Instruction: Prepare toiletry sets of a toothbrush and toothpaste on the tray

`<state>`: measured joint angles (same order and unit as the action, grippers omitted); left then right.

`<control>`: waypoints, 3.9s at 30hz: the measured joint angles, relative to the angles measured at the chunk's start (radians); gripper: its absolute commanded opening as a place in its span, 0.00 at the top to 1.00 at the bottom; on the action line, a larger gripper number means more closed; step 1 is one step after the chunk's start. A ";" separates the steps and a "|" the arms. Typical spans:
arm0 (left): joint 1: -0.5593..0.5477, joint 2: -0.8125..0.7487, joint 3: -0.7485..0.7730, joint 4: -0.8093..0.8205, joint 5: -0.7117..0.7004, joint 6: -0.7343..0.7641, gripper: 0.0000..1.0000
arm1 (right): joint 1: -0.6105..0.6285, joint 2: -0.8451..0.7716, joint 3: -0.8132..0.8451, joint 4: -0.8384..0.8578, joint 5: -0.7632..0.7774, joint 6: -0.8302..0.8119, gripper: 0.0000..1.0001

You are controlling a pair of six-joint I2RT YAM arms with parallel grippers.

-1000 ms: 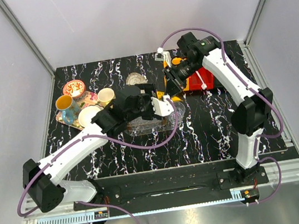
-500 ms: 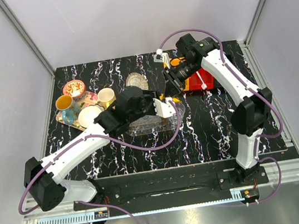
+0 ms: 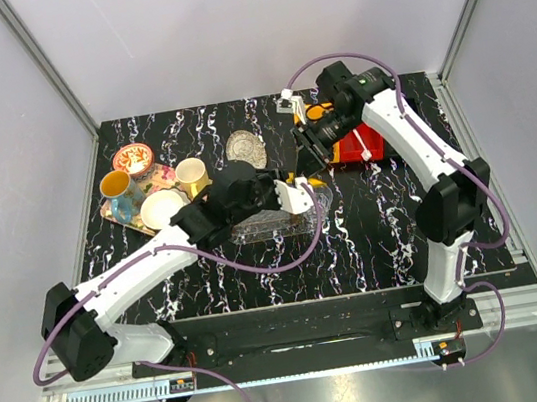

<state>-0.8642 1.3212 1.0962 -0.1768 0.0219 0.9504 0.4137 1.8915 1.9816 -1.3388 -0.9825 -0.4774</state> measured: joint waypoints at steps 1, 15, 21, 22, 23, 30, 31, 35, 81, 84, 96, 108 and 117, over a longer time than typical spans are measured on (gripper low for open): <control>0.000 -0.005 -0.010 -0.001 0.000 -0.007 1.00 | 0.000 -0.005 0.000 0.000 0.001 0.004 0.55; 0.138 -0.130 -0.092 -0.034 0.109 -0.252 1.00 | 0.001 -0.162 0.107 -0.005 0.159 0.102 0.35; 0.258 -0.174 -0.092 -0.057 0.271 -0.437 1.00 | 0.001 -0.213 0.113 0.006 0.196 0.136 0.28; 0.268 -0.178 -0.092 -0.057 0.296 -0.465 1.00 | 0.001 -0.212 0.119 0.010 0.198 0.138 0.28; 0.282 -0.182 -0.092 -0.055 0.331 -0.502 1.00 | 0.002 -0.211 0.125 0.011 0.198 0.142 0.27; 0.343 -0.188 -0.099 0.012 0.541 -0.728 1.00 | 0.017 -0.172 0.192 0.022 0.196 0.146 0.26; 0.351 -0.187 -0.101 0.022 0.568 -0.756 1.00 | 0.022 -0.165 0.193 0.029 0.197 0.146 0.25; 0.374 -0.185 -0.116 0.053 0.644 -0.830 1.00 | 0.043 -0.137 0.195 0.041 0.197 0.147 0.27; 0.496 -0.133 -0.182 0.644 0.768 -1.592 1.00 | 0.127 -0.276 -0.097 0.640 0.183 0.399 0.32; 0.490 -0.132 -0.181 0.668 0.768 -1.629 1.00 | 0.127 -0.275 -0.101 0.675 0.177 0.429 0.33; 0.459 -0.127 -0.181 0.688 0.768 -1.659 1.00 | 0.127 -0.275 -0.103 0.778 0.146 0.510 0.41; 0.455 -0.116 -0.180 0.712 0.765 -1.697 1.00 | 0.130 -0.274 -0.127 0.819 0.116 0.549 0.54; 0.454 -0.111 -0.180 0.740 0.764 -1.719 1.00 | 0.138 -0.274 -0.127 0.830 0.107 0.557 0.69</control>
<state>-0.4107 1.2102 0.9161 0.5629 0.7856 -0.7689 0.5522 1.6180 1.8542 -0.5091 -0.8757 0.0792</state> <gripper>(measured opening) 0.362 0.394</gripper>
